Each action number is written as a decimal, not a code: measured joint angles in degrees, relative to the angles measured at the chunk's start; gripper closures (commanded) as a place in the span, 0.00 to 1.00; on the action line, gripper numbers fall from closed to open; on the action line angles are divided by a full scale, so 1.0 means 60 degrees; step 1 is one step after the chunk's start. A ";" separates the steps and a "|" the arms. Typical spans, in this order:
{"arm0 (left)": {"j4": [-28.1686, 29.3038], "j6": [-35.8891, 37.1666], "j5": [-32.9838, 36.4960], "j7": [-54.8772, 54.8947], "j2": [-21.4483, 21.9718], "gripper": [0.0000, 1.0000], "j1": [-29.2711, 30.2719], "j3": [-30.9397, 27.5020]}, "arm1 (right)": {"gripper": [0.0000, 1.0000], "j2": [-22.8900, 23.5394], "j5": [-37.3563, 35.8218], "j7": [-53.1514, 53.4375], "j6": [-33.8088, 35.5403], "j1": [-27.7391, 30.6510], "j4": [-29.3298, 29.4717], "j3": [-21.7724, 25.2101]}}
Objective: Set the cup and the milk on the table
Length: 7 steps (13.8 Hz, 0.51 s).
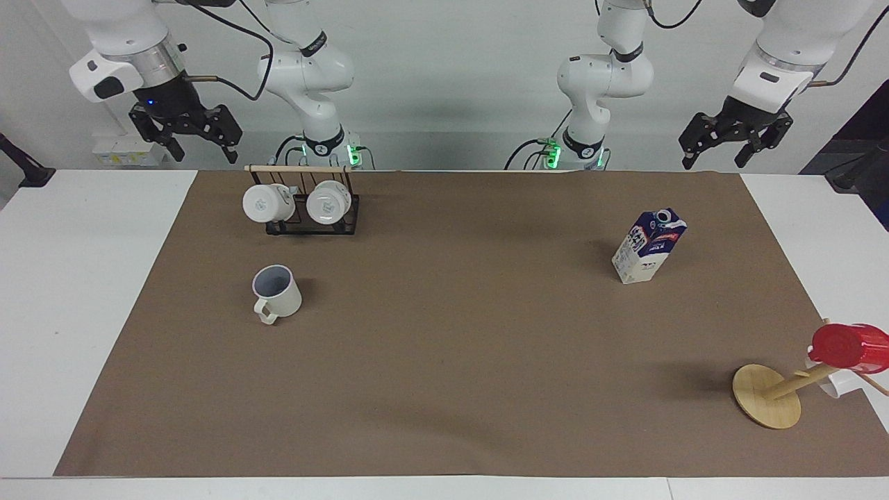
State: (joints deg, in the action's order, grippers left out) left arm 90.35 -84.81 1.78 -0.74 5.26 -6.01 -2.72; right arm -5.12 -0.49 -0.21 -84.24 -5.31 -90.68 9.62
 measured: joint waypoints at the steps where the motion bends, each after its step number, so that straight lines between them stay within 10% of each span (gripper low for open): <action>1: 0.0000 0.0000 0.0000 0.0000 0.0000 0.00 -0.0002 0.0014 | 0.00 -0.0021 -0.0002 0.0000 -0.0042 0.0001 -0.0028 0.0000; 7: 0.0203 -0.0055 0.0000 -0.0001 -0.0018 0.00 -0.0125 0.0115 | 0.00 -0.0045 -0.0009 0.0000 -0.0269 -0.0021 -0.0125 -0.0012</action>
State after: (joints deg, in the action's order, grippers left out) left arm 91.57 -85.14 1.78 -0.75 5.16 -6.76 -2.03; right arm -5.39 -0.54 -0.21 -85.85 -5.44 -91.43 9.54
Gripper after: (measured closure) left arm 0.000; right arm 0.000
